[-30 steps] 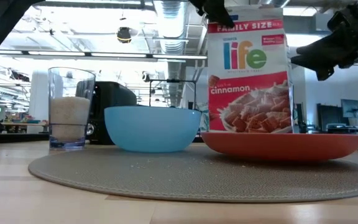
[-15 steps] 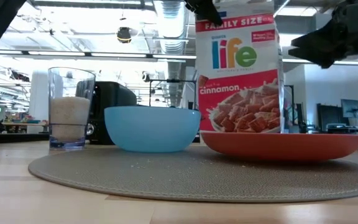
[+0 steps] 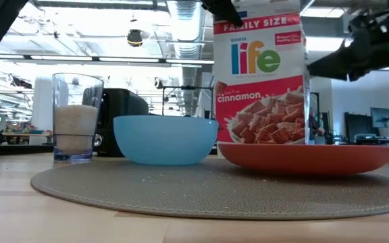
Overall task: Arrange a breakfast setting
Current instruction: Pour the cereal into the blue bowl
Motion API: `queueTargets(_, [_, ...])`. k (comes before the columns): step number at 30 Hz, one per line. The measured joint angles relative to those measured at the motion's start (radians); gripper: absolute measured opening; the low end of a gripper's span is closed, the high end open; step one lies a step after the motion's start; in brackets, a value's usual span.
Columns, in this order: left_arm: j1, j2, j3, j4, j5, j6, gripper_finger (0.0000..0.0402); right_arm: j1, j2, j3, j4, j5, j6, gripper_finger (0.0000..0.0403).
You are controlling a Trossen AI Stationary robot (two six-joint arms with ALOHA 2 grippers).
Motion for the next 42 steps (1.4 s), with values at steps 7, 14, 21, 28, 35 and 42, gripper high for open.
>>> queueTargets(7, [-0.002, 0.0, 0.0, 0.0, 0.004, 0.001, 0.0, -0.11, 0.13, 0.0, 0.126, -0.109, -0.008, 0.0271])
queueTargets(14, [-0.002, 0.001, -0.001, -0.001, 0.024, 0.005, 0.0, -0.211, 0.245, 0.0, 0.179, -0.204, -0.004, 0.0271])
queueTargets(21, [-0.002, 0.001, -0.001, 0.006, 0.027, 0.005, 0.0, -0.28, 0.354, 0.0, 0.275, -0.335, -0.007, 0.0263])
queueTargets(28, [-0.001, 0.002, -0.002, 0.018, 0.046, 0.005, 0.0, -0.311, 0.435, 0.0, 0.311, -0.36, -0.06, 0.0155])
queueTargets(35, [-0.003, 0.003, -0.002, 0.024, 0.012, -0.062, 0.0004, -0.29, 0.423, -0.001, 0.319, -0.366, -0.107, 0.0023])
queueTargets(42, [-0.021, -0.02, 0.002, 0.02, -0.101, -0.094, 0.008, -0.29, 0.415, -0.001, 0.325, -0.352, -0.098, 0.0031])
